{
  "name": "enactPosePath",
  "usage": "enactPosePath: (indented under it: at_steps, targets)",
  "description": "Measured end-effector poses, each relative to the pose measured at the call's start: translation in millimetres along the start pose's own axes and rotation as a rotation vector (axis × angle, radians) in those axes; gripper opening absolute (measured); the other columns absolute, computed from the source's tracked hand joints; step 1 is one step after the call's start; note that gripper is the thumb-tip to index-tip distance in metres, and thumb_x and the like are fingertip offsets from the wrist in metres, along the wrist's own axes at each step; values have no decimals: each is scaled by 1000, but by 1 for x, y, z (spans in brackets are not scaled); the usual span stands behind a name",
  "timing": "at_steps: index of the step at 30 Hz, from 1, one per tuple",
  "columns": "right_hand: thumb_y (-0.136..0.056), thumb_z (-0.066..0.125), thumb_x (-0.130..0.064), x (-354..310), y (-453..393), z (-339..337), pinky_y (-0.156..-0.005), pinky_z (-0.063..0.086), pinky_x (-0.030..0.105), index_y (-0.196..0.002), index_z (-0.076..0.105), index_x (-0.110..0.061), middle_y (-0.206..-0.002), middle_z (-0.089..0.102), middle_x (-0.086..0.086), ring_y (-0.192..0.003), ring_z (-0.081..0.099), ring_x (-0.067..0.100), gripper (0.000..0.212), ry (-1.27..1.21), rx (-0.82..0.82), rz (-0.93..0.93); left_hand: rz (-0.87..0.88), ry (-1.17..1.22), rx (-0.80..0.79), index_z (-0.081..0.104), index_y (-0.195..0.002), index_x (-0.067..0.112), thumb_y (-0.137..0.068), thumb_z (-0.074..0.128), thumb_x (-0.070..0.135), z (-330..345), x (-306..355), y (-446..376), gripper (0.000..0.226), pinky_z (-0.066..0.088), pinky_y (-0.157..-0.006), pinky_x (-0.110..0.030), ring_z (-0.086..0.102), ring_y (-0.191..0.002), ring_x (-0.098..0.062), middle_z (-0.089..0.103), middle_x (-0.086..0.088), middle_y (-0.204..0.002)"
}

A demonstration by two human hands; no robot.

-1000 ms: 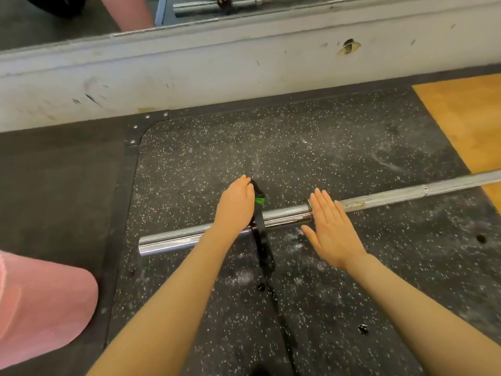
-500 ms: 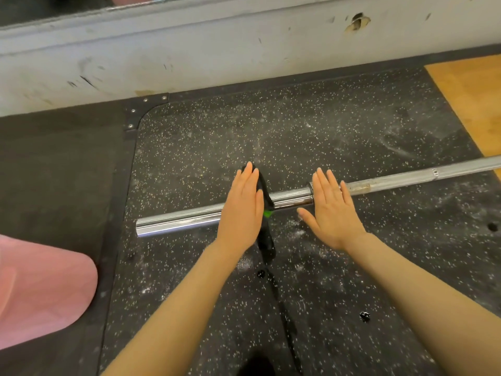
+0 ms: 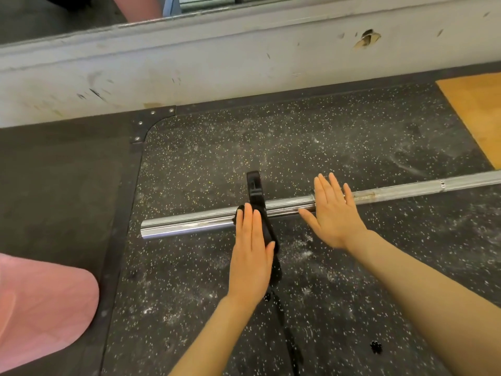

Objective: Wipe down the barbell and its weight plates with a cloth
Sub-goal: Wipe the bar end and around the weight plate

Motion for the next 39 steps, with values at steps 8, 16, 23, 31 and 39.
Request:
enactPosePath:
  at_steps: [8, 16, 23, 31, 39]
  targets:
    - [-82, -8, -70, 1, -16, -5, -118, -7, 49, -154, -4, -7, -163, -6, 6, -148, -18, 25, 96, 7, 2, 21, 58, -26, 95, 20, -152, 6, -100, 22, 35, -12, 6, -53, 60, 10, -119, -33, -4, -148, -20, 0, 0, -159]
    - [-90, 4, -68, 2, -25, -9, -118, -6, 50, -154, -4, -7, -163, -5, 6, -148, -15, 25, 89, 8, -17, 7, -5, 56, 98, 9, -154, 12, -95, 27, 53, -3, 5, -35, 74, 5, -116, -20, 0, -150, -17, -4, 0, -162]
    - [-92, 6, -66, 2, -23, -8, -118, -5, 50, -154, -3, -7, -163, -3, 6, -149, -14, 25, 86, -8, 6, -2, 18, 109, 154, 7, -153, 17, -93, 59, 25, 4, 5, -12, 79, 46, -100, -35, 25, -145, -29, 3, -6, -160]
    - [-92, 5, -66, 0, -31, -14, -120, -4, 50, -154, -5, -8, -163, -7, 6, -148, -16, 23, 85, 1, -39, 46, -34, 201, 147, 15, -154, 12, -99, 34, 34, -2, 9, -54, 62, 39, -111, -40, 14, -149, -20, -5, 9, -159]
    - [-93, 7, -65, 3, -34, -18, -118, -5, 48, -154, -3, -8, -163, -2, 6, -149, -13, 23, 84, 32, -43, 20, -19, 232, 147, 17, -153, 9, -98, 29, 39, 0, 8, -57, 63, 48, -101, -46, 22, -147, -25, -1, 3, -161]
Point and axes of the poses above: each hand's wrist, its own y-axis away from the middle knuckle, its own z-axis out of the palm, x = y × z, the point moved 2 cm from there along -y, towards the middle knuckle
